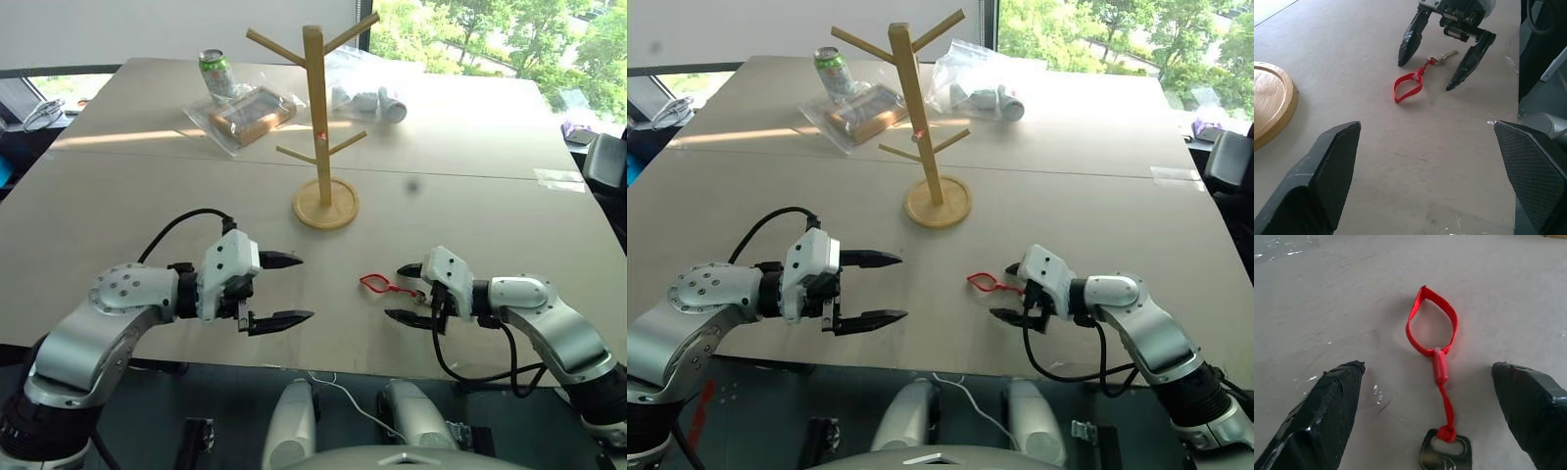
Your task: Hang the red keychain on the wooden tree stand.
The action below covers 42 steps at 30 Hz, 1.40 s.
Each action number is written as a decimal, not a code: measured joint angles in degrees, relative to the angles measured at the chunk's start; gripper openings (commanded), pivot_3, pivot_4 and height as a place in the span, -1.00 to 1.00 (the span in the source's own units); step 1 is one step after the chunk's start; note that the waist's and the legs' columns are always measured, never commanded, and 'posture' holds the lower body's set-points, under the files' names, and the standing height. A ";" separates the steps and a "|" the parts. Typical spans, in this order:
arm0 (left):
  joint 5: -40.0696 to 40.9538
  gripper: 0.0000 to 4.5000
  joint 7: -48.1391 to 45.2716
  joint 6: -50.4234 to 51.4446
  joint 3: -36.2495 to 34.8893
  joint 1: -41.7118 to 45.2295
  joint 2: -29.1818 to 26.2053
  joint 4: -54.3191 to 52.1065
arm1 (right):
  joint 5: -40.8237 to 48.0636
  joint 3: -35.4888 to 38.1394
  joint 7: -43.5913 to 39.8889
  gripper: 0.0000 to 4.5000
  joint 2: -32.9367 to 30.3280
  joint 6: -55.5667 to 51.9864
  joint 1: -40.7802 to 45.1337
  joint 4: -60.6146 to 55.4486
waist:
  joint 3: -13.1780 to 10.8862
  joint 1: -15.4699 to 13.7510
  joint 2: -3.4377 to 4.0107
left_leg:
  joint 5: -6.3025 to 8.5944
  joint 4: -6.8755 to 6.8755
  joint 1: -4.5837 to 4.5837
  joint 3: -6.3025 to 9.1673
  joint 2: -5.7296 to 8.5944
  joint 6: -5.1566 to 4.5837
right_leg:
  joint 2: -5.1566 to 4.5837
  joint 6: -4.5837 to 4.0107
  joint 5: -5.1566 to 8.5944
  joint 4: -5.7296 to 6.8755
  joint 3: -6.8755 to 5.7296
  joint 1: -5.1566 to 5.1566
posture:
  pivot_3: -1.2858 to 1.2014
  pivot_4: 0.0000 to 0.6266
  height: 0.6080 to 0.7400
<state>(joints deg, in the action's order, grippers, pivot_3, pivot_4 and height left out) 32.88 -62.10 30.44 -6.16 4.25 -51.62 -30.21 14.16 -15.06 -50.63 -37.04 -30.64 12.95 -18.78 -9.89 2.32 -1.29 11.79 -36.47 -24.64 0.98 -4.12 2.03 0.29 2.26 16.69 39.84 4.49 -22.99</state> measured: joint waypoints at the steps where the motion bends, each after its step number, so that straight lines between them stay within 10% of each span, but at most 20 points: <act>1: -0.05 1.00 0.05 0.00 0.00 0.00 0.03 0.00 | -0.20 -0.01 -0.01 0.99 0.05 0.19 0.00 0.14 | 0.00 -0.02 0.00 | 0.00 0.00 0.00 0.00 0.00 0.00 | 0.00 0.00 0.00 0.00 0.00 0.00 | 0.03 -0.52 1.00; 3: -0.08 1.00 0.08 0.00 0.00 0.00 0.03 0.00 | -0.43 -0.03 -0.02 0.99 0.12 0.65 0.01 0.40 | 0.00 -0.01 0.00 | 0.00 0.00 0.00 0.00 0.00 0.00 | 0.00 0.00 0.00 0.00 0.00 0.00 | 0.03 -0.52 1.00; 14: 0.03 1.00 0.79 0.33 0.00 0.21 0.08 0.00 | -2.31 -0.01 -0.05 -0.99 0.66 2.07 1.20 2.48 | 0.00 -0.03 0.00 | 0.00 -0.01 0.01 0.00 0.00 0.00 | 0.00 0.00 0.00 0.01 0.00 0.01 | 0.03 -0.52 1.00; 23: 4.09 1.00 5.14 4.19 -3.40 -0.94 1.61 -1.03 | 2.91 2.69 -0.84 -0.99 1.63 -0.91 -0.76 -1.41 | 0.00 0.08 0.00 | 0.00 -0.04 0.01 0.01 -0.01 0.00 | 0.00 0.01 -0.01 0.05 0.01 0.01 | 0.03 -0.52 1.00; 30: 27.07 1.00 30.11 14.18 -15.49 -0.77 11.62 -10.02 | 8.19 10.92 14.91 -0.99 15.62 -5.10 6.79 -9.62 | 0.01 -0.23 -0.03 | 0.00 -0.06 -0.10 0.21 -0.02 0.01 | -0.04 0.02 -0.01 0.05 -0.16 0.02 | 0.03 -0.52 1.00; 42: 48.27 1.00 47.60 14.35 -21.25 0.60 7.63 -8.45 | -3.94 5.61 22.10 -0.99 21.21 9.83 14.99 -0.12 | 0.01 0.02 -0.01 | -0.01 -0.08 -0.04 0.26 0.03 0.02 | -0.03 -0.01 -0.02 0.07 -0.22 0.08 | 0.03 -0.52 1.00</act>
<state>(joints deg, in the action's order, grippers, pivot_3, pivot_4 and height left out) 81.15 -14.50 44.80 -27.41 4.85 -43.99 -38.66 10.22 -9.44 -28.53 -15.83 -20.81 27.94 -18.90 -9.88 2.33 -1.31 11.78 -36.55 -24.67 1.24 -4.10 2.06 0.26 2.25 16.67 39.91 4.27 -22.90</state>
